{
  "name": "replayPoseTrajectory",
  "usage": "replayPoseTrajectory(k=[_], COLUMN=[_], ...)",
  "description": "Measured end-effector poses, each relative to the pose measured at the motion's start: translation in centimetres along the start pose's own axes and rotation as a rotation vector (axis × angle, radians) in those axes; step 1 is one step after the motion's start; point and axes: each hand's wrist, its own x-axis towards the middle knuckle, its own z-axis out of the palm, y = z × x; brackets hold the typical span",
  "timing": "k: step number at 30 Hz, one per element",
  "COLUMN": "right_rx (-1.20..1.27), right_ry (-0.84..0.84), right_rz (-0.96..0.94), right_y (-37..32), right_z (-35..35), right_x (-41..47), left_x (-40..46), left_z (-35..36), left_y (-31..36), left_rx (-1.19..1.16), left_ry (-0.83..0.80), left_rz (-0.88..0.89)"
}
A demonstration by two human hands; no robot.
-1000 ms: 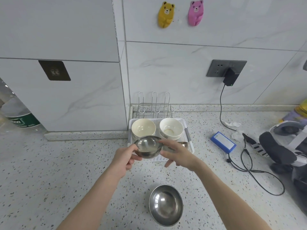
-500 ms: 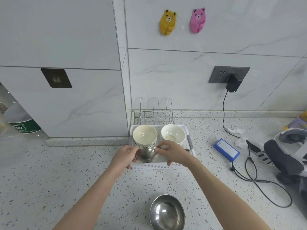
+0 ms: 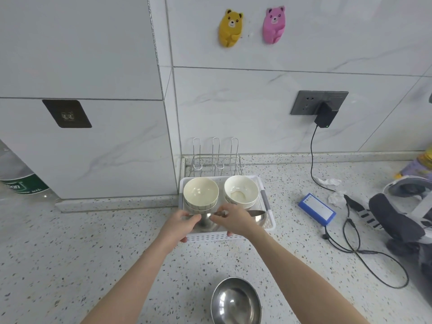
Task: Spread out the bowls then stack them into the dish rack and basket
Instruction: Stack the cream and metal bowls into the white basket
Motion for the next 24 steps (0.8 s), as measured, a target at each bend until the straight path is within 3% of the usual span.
replayPoseTrajectory(k=[12, 16, 19, 24], right_rx=[-0.006, 0.011, 0.077, 0.349], right_ry=[0.135, 0.099, 0.083, 0.225], right_rz=[0.129, 0.111, 0.067, 0.001], right_y=[-0.3, -0.4, -0.2, 1.3], right_z=[2.9, 3.2, 2.6, 0.9], right_x=[-0.9, -1.6, -2.5, -6.3], left_x=[0.0, -0.8, -1.7, -4.4], left_z=[0.8, 0.7, 0.1, -0.5], left_y=[-0.5, -0.5, -0.8, -2.3], left_rx=[-0.041, -0.085, -0.077, -0.215], left_ry=[0.009, 0.024, 0.043, 0.118], left_rz=[0.019, 0.037, 0.109, 0.299])
